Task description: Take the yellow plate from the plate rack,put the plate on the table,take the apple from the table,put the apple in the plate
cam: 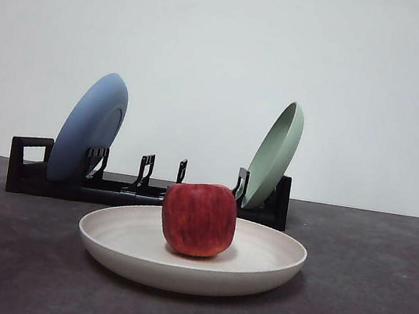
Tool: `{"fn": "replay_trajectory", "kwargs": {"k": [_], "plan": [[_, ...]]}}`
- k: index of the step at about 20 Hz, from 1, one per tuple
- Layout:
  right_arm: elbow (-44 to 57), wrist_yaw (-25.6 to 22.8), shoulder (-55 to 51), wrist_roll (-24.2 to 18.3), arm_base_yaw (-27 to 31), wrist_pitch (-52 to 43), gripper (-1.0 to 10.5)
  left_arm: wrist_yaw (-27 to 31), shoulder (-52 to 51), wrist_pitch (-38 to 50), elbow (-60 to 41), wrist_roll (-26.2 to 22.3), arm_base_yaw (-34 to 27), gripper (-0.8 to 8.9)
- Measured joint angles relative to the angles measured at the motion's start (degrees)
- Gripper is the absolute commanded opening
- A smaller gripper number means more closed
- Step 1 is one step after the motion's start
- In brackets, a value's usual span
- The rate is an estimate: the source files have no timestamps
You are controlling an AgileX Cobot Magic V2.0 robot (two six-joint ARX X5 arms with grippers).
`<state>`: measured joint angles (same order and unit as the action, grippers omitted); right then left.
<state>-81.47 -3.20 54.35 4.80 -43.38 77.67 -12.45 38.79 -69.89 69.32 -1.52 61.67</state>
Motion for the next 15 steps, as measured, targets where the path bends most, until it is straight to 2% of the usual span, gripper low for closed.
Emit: {"fn": "replay_trajectory", "kwargs": {"k": [7,11,13,15], "plan": [[0.0,-2.8,0.7,0.2,0.0,0.0,0.0,0.0,0.7,0.1,0.0,0.0,0.0,-0.04],[0.0,-2.9,1.3,0.2,0.0,0.0,0.0,0.1,1.6,4.8,0.0,0.0,0.0,-0.04],[0.0,-2.9,1.5,0.2,0.0,0.0,0.0,2.1,1.9,8.3,0.0,0.0,0.0,-0.04],[0.0,-3.0,1.7,0.2,0.0,0.0,0.0,6.8,1.8,13.2,0.0,-0.9,-0.2,-0.04]]}}
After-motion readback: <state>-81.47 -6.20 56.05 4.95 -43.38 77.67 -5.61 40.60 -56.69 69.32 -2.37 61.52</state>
